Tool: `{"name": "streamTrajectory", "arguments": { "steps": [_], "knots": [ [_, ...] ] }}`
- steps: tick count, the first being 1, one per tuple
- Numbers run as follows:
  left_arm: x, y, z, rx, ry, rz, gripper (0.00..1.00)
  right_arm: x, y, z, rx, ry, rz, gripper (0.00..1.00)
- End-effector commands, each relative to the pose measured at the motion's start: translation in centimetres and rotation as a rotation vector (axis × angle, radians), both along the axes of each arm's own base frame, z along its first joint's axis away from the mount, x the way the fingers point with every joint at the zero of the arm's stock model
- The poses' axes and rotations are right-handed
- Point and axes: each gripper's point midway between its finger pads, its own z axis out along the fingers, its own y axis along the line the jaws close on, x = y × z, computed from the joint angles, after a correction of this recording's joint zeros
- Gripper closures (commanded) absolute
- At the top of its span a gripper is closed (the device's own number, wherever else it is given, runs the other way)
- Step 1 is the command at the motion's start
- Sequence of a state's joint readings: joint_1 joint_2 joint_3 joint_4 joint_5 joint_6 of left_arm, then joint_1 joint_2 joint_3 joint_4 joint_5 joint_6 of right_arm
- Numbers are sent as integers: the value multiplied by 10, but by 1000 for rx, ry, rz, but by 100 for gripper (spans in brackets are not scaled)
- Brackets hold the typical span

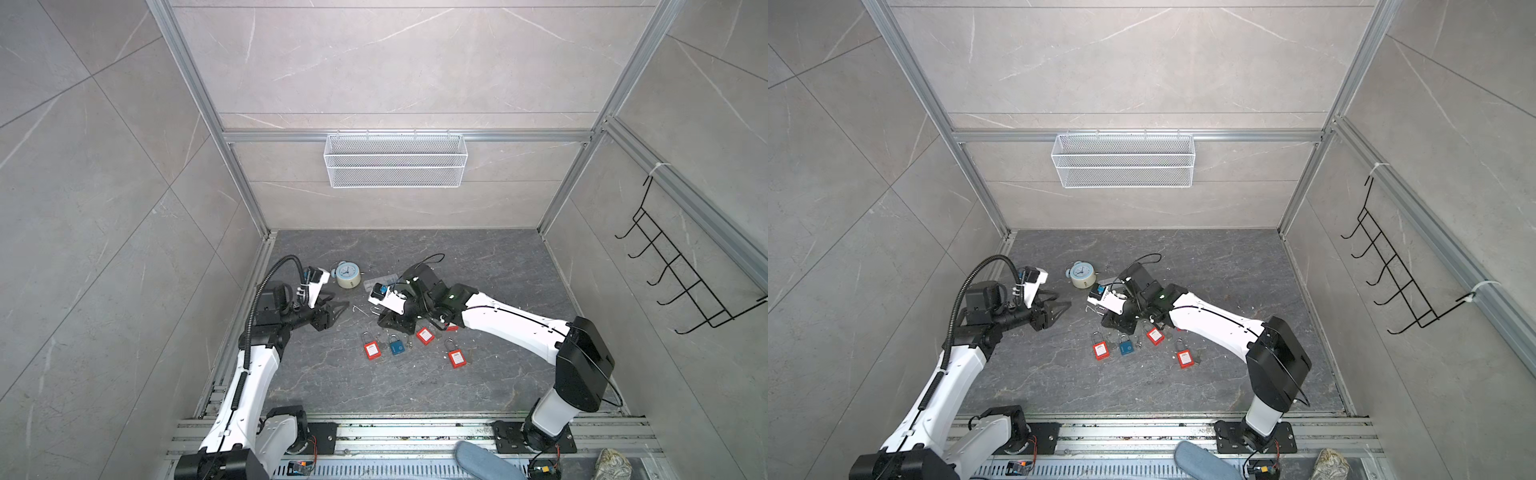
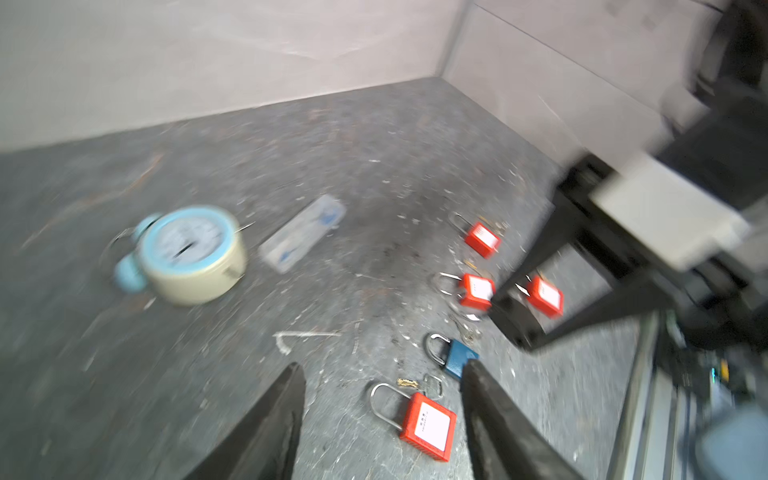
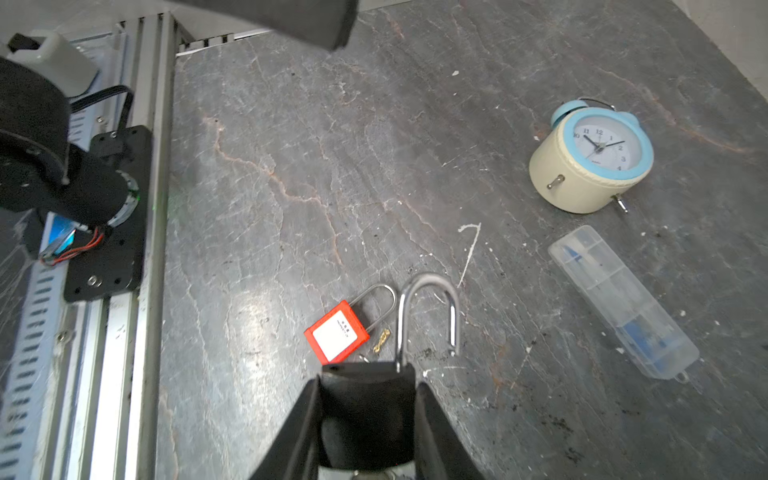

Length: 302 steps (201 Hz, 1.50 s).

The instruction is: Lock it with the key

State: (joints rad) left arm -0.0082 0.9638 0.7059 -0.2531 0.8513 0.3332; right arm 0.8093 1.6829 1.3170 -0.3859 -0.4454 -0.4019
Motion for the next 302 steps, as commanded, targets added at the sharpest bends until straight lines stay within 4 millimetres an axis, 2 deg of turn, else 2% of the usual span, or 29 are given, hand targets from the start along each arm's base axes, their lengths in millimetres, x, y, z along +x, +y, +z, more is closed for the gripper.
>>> {"name": "streamTrajectory", "arguments": {
  "steps": [1,59,85,126,152,199,237,302],
  "knots": [
    [-23,-28,6,95,-251,-224,47,-20,-13,24,66,5,155,78],
    [-32,-64,-6,275,-555,-371,45,-33,-39,39,87,104,244,78],
    [-33,-81,-9,351,-639,-427,44,-39,-42,41,80,144,269,78],
    [-26,-101,-9,372,-707,-449,46,-41,-41,41,76,173,278,78],
    [-24,-106,-8,384,-733,-451,52,-42,-41,40,65,185,279,78],
    [-29,-107,-3,368,-741,-451,54,-42,-43,35,42,203,284,78],
    [-40,-111,3,333,-741,-490,72,-42,-43,32,30,224,286,78],
    [-51,-119,2,293,-704,-555,74,-43,-42,38,44,223,290,78]
  ]
}}
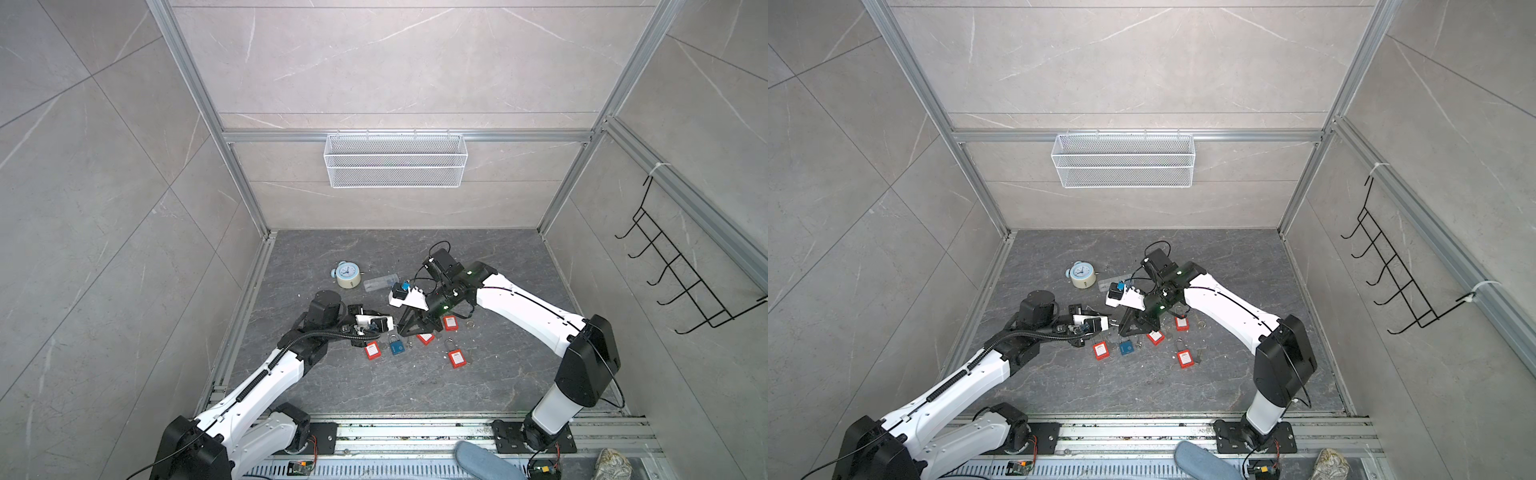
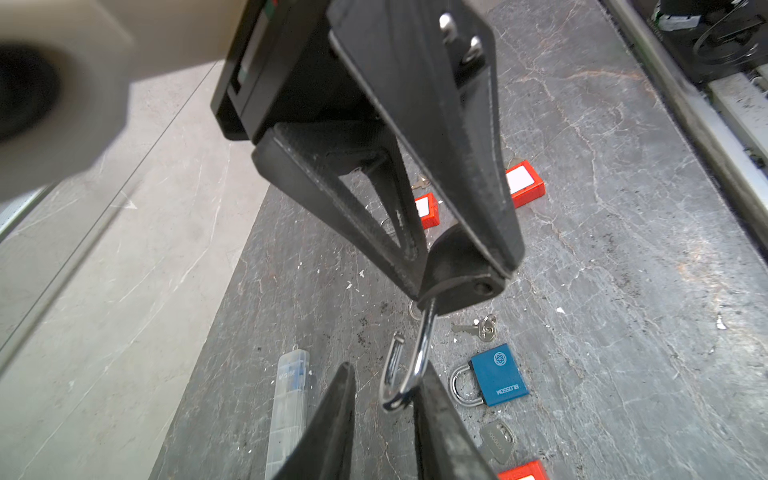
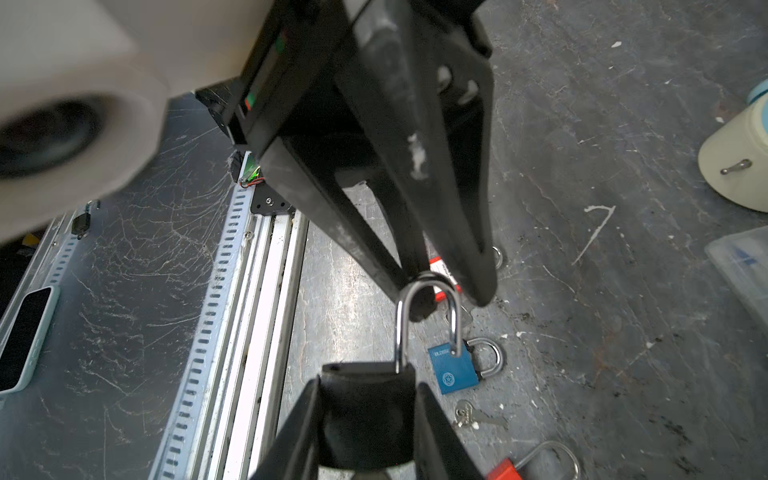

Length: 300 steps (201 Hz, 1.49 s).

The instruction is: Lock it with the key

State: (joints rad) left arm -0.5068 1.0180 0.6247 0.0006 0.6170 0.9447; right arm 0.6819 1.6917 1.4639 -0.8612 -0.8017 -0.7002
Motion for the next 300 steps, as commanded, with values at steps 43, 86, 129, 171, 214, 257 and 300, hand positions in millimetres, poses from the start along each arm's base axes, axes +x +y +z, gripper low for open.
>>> {"name": "streamTrajectory", "arguments": {
  "steps": [43,86,129,171,214,257,300],
  "knots": [
    [-10,-11,20,-36,-4,-74,89,-1,3,19,47,-3,19,78],
    [-5,-11,23,-54,56,-19,100,3,0,23,60,-100,13,57],
    [0,-12,34,-119,216,52,100,23,-17,36,90,-405,-94,38],
    [-14,-20,41,-171,391,-4,100,17,-35,27,52,-468,-104,43],
    [-25,-24,47,-202,442,-69,100,13,-32,22,82,-448,-98,55],
    [-29,-26,47,-206,467,-93,100,8,-25,21,113,-418,-66,62],
    [-28,-27,49,-210,465,-98,100,-4,-22,17,127,-365,-1,72]
  ]
}}
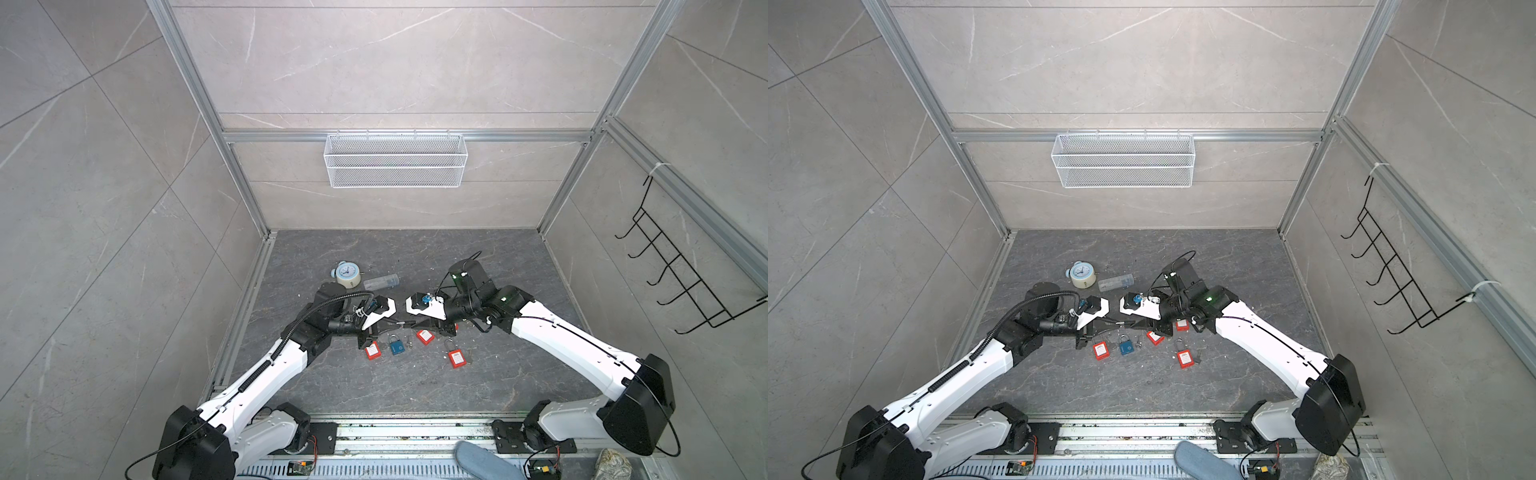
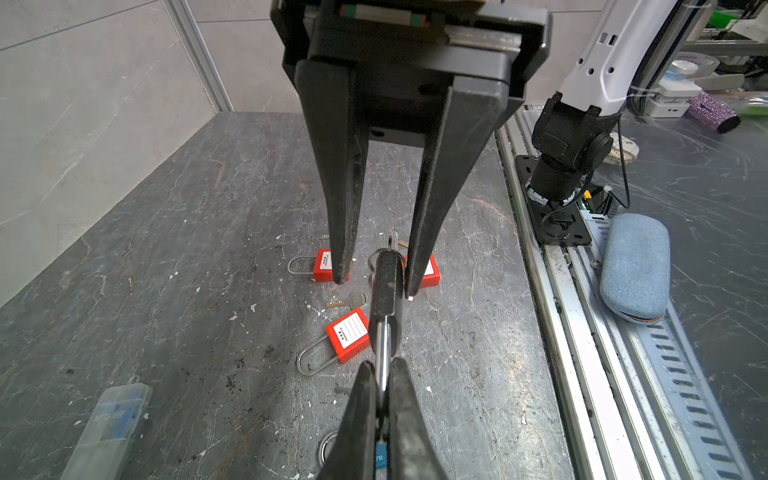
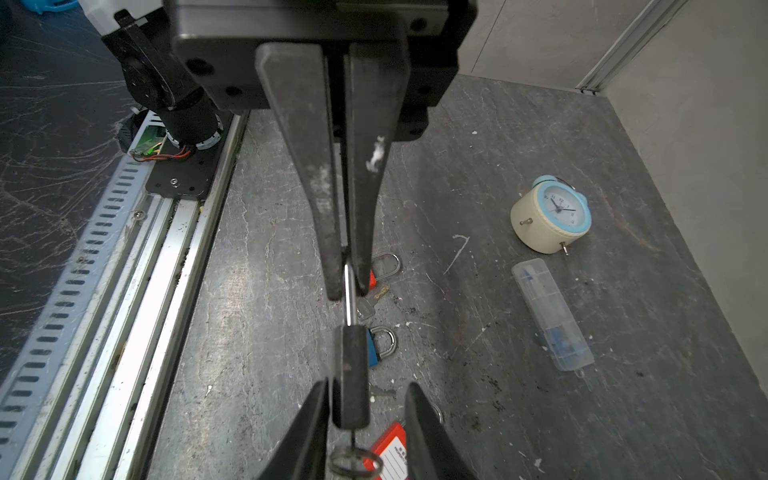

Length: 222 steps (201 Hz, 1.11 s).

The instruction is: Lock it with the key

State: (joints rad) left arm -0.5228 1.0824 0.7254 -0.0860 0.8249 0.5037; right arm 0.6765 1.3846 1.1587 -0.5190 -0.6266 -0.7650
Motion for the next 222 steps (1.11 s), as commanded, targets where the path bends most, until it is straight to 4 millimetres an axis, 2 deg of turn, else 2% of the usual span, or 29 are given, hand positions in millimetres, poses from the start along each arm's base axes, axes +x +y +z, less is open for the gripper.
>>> {"name": "streamTrajectory", "arguments": {
  "steps": [1,29,43,76,91,96,103,131,165,211,222],
  "knots": [
    [-2,-6,28,-64,-31,-45,100,-11,4,-3,9,41,66,72],
    [-1,-6,29,-66,-27,-47,100,-14,4,-6,-4,62,85,79],
    [-1,-7,30,-68,-24,-52,100,-15,5,-6,-1,64,96,92],
    [0,-7,28,-57,-18,-40,100,-16,5,-1,16,47,97,98],
    [6,-1,24,-29,-24,20,65,-15,5,2,22,30,94,99],
    [8,1,23,-21,-26,45,60,-14,5,2,24,28,90,99],
    [8,3,22,-14,-34,62,58,-14,4,3,25,23,89,100],
    [2,9,13,6,-20,65,59,-13,5,1,23,32,82,100],
    [-3,8,12,-9,-4,49,74,-13,5,-1,15,40,80,100],
    [-3,5,9,-3,29,28,72,-12,4,3,19,26,77,100],
    [-3,3,10,-8,34,18,75,-12,5,4,23,26,79,100]
  ]
}}
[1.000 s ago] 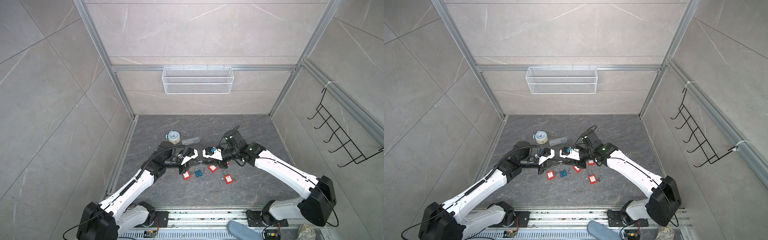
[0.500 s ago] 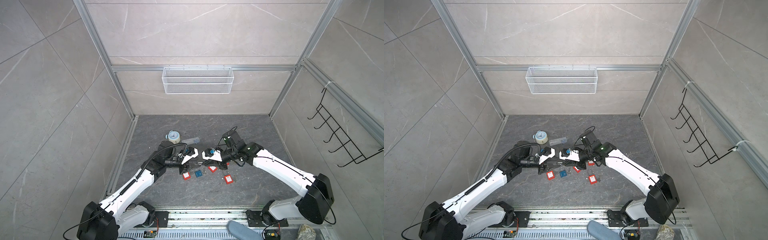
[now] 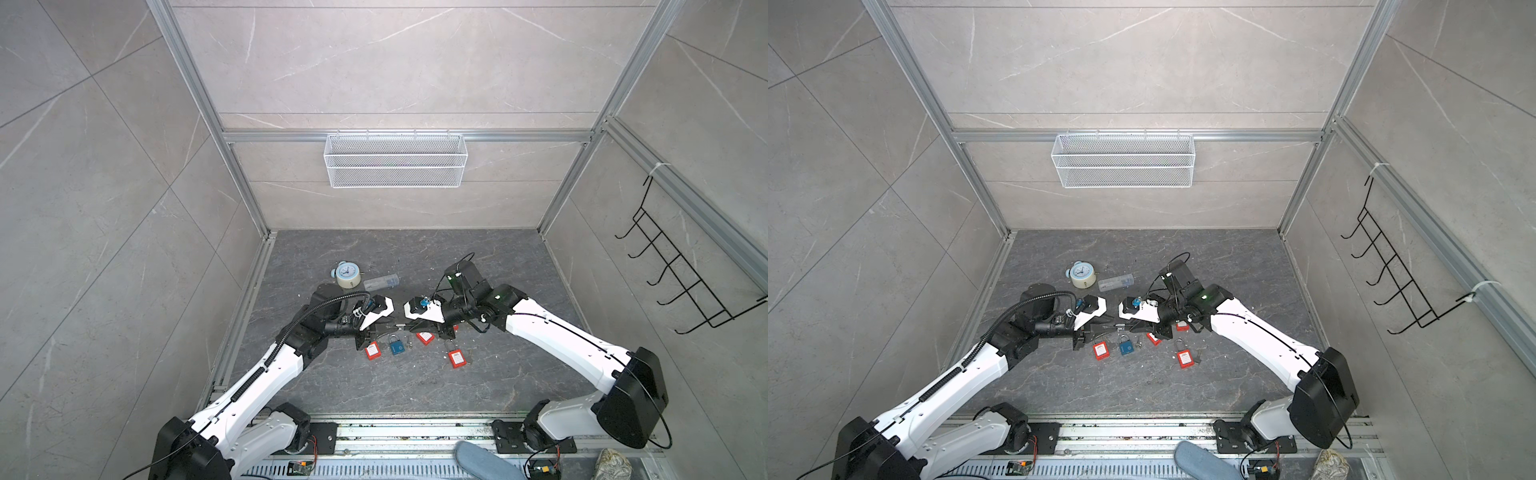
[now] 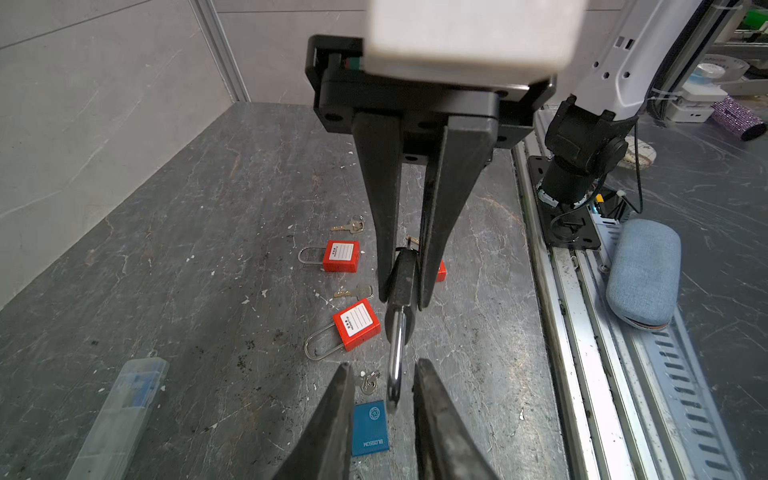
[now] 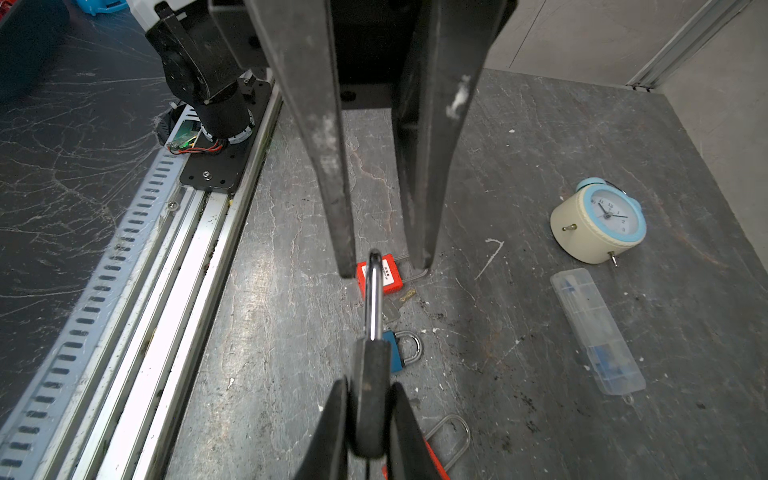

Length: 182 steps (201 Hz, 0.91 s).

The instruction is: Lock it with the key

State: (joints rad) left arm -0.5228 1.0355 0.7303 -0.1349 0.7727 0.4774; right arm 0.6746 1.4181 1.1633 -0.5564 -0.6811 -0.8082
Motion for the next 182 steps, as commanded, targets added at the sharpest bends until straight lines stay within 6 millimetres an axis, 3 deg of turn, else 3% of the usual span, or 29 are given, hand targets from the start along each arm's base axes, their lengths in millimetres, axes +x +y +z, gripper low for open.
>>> {"name": "streamTrajectory", "arguments": {
  "steps": [1,13,46,71,120,154,182],
  "knots": [
    [-3,-4,7,-27,25,-36,76,-4,3,14,33,-15,18,100],
    [-4,-5,10,-33,28,-48,84,-4,3,15,36,-13,19,100],
    [-5,-8,10,-24,55,-71,85,-3,4,20,54,-27,18,100],
    [-7,-9,12,-35,56,-92,100,-4,4,21,55,-29,26,100],
    [-9,-17,17,-76,89,-138,100,-8,13,24,95,-39,54,100],
    [-10,-24,18,-92,43,-156,100,-19,26,36,182,56,126,100],
    [-13,-29,20,-104,32,-177,100,-20,32,34,169,71,152,100]
  ]
}}
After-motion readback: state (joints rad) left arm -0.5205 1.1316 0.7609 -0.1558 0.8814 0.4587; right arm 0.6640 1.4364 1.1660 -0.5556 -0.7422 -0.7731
